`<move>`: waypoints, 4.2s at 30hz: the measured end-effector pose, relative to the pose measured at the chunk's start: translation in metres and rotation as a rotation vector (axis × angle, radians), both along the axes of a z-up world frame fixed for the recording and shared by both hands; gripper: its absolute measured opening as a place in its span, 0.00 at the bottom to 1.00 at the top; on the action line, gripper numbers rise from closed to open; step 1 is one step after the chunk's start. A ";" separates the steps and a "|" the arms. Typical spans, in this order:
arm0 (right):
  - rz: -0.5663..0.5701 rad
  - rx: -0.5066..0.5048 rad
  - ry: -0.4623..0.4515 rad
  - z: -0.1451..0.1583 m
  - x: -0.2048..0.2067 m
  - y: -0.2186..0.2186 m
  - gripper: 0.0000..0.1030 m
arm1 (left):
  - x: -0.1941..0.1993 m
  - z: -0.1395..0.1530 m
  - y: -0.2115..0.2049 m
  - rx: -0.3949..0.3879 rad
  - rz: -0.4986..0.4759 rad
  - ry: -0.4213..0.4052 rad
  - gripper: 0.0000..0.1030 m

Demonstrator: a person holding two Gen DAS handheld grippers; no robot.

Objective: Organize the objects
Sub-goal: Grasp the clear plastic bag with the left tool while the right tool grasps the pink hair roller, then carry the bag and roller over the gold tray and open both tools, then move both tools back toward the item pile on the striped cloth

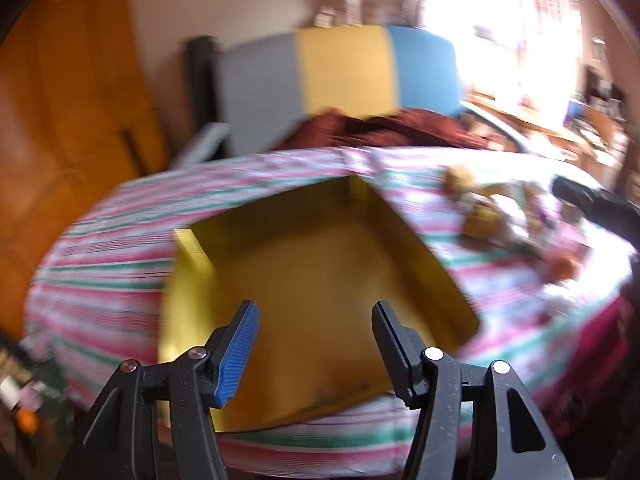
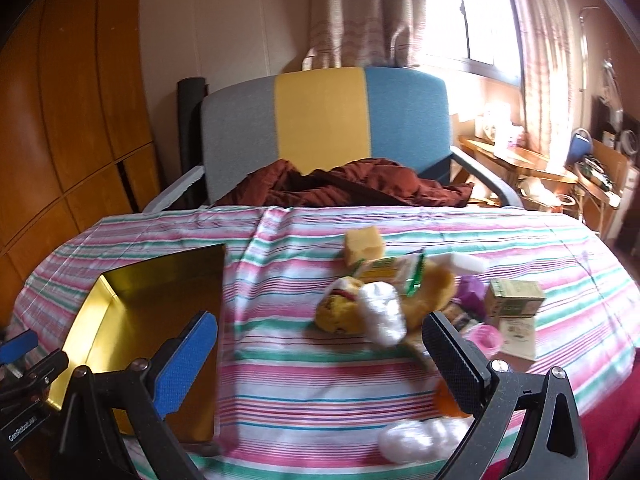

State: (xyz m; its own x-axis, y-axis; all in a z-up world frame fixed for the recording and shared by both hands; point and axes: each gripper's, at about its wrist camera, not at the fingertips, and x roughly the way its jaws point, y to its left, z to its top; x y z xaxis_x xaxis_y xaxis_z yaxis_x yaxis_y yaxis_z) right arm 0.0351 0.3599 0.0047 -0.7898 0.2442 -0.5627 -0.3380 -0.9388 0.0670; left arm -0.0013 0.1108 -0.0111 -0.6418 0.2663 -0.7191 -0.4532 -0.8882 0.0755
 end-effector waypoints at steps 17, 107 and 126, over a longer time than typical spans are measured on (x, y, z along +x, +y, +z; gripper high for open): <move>-0.316 -0.067 -0.008 0.024 0.064 0.137 1.00 | 0.023 -0.043 0.159 0.070 -0.559 -0.317 0.59; 0.710 -0.366 -0.456 -0.060 -0.070 -0.154 0.66 | -0.040 -0.029 -0.143 0.298 0.175 -0.226 0.57; 0.451 -0.097 -0.266 -0.028 -0.041 -0.107 1.00 | -0.037 0.011 -0.073 0.238 0.071 -0.125 0.57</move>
